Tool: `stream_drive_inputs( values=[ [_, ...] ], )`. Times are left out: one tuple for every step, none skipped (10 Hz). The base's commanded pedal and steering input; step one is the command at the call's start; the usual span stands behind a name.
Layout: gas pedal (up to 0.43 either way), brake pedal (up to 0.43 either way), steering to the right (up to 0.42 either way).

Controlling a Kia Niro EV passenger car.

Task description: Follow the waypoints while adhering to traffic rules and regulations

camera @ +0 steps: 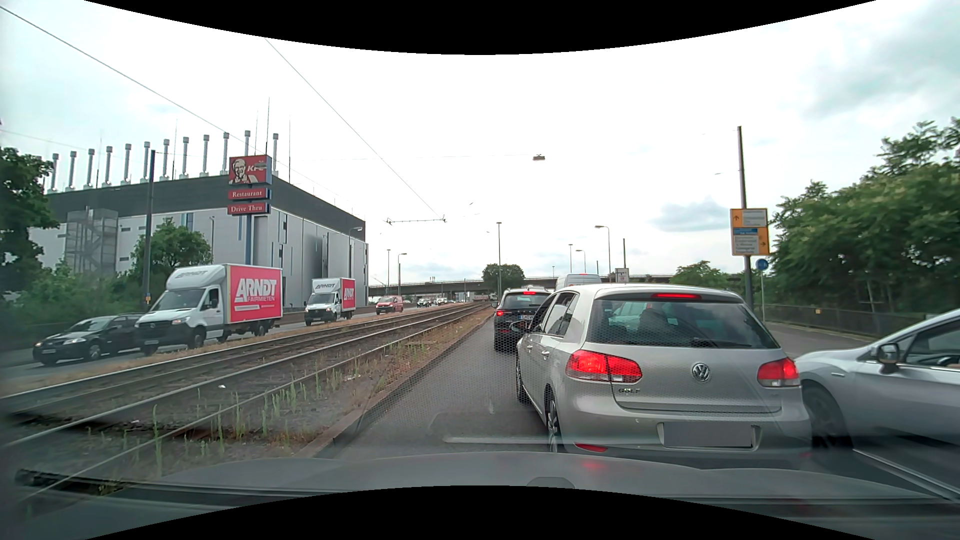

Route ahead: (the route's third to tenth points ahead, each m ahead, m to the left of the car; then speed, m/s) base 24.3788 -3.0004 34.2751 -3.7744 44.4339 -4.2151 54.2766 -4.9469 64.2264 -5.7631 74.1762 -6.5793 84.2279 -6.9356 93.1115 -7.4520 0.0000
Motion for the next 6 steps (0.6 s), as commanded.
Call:
stream_drive_inputs(
  values=[
    [0.000,0.244,0.001],
    [0.000,0.250,0.001],
    [0.000,0.244,0.001],
    [0.000,0.244,0.001],
    [0.000,0.244,0.001],
    [0.000,0.244,0.001]
  ],
)
